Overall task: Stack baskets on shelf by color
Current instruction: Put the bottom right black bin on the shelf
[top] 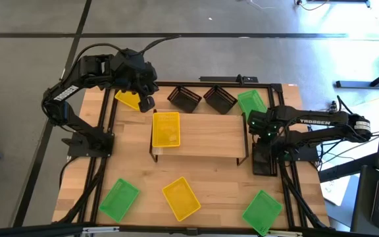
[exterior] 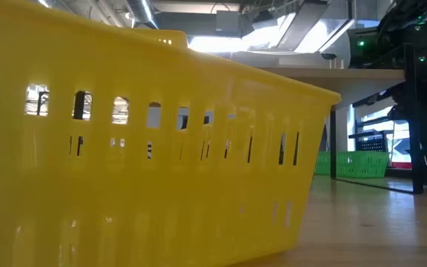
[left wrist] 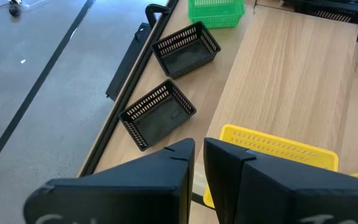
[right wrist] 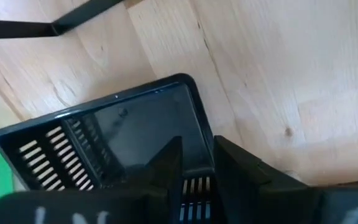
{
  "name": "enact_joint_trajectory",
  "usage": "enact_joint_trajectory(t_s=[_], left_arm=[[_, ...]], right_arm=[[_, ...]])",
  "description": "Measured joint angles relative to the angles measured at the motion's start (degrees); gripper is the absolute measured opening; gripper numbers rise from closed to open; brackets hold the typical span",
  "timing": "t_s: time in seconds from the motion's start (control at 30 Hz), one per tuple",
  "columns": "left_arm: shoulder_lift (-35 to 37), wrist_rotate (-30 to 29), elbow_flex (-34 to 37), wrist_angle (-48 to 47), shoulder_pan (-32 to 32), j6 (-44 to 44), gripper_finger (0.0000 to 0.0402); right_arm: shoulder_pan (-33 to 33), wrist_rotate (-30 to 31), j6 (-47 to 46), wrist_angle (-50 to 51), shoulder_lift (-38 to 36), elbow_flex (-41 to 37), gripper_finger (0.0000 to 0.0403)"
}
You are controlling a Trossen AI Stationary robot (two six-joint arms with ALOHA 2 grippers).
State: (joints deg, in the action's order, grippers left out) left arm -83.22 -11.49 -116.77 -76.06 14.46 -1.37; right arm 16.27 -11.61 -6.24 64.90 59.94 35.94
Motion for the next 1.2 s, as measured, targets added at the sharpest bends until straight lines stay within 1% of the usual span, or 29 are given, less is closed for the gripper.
enact_joint_trajectory(t_s=[0.23, 0.47, 0.7, 0.87, 1.13, 1.2], left_arm=[[0.0, 0.0, 0.0, 0.01, 0.0, 0.0, 0.0027], [0.0, 0.0, 0.0, 0.01, 0.0, 0.0, 0.0027], [-0.02, 0.01, 0.0, 0.03, 0.0, 0.03, 0.0027], [-0.02, 0.04, 0.0, 0.03, 0.0, 0.04, 0.0027], [-0.02, 0.22, 0.0, 0.03, 0.0, 0.07, 0.0027], [-0.02, 0.23, 0.0, 0.03, -0.01, 0.07, 0.0027]], right_arm=[[0.0, 0.02, -1.28, -0.04, 0.02, 0.0, 0.0088], [0.0, 0.15, -5.63, -1.81, 0.19, -1.08, 0.0088], [0.0, 0.01, -9.99, -4.44, 1.9, -2.53, 0.0088], [0.0, -0.51, -9.33, -5.62, 2.34, -2.38, 0.0088], [-0.02, -0.59, -3.65, -5.48, 2.32, 0.02, 0.0088], [-0.02, -1.56, -2.3, -4.3, 2.32, 0.02, 0.0088]])
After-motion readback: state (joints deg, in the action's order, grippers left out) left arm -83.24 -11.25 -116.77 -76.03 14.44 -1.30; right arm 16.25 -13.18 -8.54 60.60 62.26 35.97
